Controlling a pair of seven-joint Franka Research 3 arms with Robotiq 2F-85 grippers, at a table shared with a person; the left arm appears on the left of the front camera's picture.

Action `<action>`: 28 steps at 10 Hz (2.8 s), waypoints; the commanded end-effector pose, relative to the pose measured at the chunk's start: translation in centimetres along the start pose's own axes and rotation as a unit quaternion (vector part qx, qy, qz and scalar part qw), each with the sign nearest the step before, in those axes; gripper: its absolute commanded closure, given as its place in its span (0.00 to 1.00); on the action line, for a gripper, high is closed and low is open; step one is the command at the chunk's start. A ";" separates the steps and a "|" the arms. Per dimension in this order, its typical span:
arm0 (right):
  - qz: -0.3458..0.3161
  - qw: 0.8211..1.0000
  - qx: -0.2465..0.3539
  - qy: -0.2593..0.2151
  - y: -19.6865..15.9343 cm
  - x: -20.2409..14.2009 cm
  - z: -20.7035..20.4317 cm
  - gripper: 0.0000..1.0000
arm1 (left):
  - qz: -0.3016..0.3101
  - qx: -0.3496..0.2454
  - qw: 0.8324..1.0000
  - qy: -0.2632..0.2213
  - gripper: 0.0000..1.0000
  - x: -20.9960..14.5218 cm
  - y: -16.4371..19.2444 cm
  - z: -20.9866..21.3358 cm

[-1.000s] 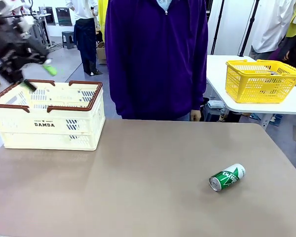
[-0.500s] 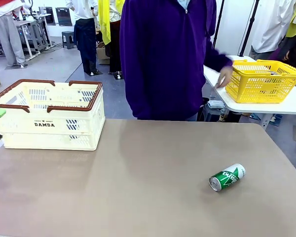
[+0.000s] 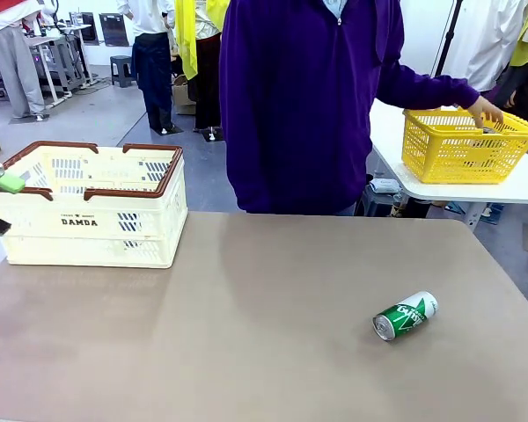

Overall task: Place the drinks into the Shopping basket.
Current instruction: Pick up one drink and place it into the Shopping basket.

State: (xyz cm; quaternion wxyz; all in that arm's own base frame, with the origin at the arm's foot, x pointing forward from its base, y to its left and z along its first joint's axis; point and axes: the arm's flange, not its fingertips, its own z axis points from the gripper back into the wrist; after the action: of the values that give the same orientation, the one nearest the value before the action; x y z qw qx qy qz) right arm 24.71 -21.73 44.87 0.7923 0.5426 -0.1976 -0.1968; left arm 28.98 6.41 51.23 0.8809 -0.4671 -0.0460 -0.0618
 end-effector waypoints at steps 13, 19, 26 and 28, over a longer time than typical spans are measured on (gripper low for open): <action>0.286 0.865 -0.315 0.265 9.2 -2.5 -16.7 0.00 | 0.008 -0.008 1.000 -0.007 0.00 -0.1 0.2 0.0; 0.255 0.928 -0.215 0.165 8.0 -0.3 -7.2 0.00 | 0.008 -0.008 1.000 -0.007 0.00 -0.1 0.2 0.0; 0.361 0.829 -0.314 0.289 6.5 -2.7 -27.3 0.00 | 0.008 -0.008 1.000 -0.007 0.00 -0.1 0.2 0.0; 0.336 0.837 -0.311 0.300 6.5 -3.2 -26.4 0.00 | 0.008 -0.008 1.000 -0.007 0.00 -0.1 0.2 0.0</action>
State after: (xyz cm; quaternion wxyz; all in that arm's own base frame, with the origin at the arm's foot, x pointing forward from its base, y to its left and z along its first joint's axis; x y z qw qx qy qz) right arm 37.04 3.47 41.26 0.9562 0.1977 -0.0518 0.2096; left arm 28.93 6.64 50.98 0.8808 -0.4680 -0.0453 -0.0565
